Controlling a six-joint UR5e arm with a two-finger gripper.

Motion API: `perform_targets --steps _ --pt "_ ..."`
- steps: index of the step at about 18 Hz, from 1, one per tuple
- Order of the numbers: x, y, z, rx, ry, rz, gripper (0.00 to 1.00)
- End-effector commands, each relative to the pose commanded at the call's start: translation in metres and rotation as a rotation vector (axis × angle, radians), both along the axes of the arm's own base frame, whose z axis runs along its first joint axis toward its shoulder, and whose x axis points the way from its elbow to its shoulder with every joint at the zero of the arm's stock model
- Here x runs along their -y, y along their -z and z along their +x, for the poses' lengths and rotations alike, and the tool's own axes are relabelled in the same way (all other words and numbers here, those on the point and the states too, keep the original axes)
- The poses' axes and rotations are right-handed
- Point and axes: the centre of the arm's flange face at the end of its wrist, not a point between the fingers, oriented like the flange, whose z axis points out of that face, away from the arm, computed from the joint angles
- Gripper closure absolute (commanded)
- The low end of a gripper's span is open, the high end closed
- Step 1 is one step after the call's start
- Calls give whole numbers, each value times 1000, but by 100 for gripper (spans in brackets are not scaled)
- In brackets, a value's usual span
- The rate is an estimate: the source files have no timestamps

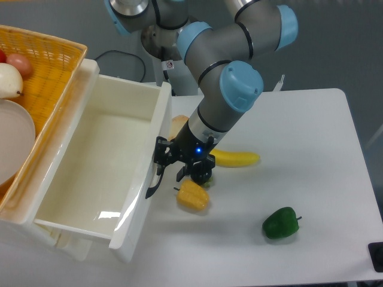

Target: Slide open the top white drawer

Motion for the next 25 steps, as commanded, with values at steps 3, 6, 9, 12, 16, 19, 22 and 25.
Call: perform_targets --steps 3,6,9,12,16,19,22,25 --pt "1 -2 -2 -4 -3 3 44" --pt "2 -8 -6 -18 -11 17 32" --pt "6 -14 -15 -48 -24 39 24" --pt "11 -20 -28 -97 -43 68 13" --pt "18 -19 -47 -164 -67 80 0" --pt "27 -15 -64 -181 -92 85 0" --pt "33 -2 -81 -181 -113 75 0" --pt "45 10 -105 -272 -141 -6 0"
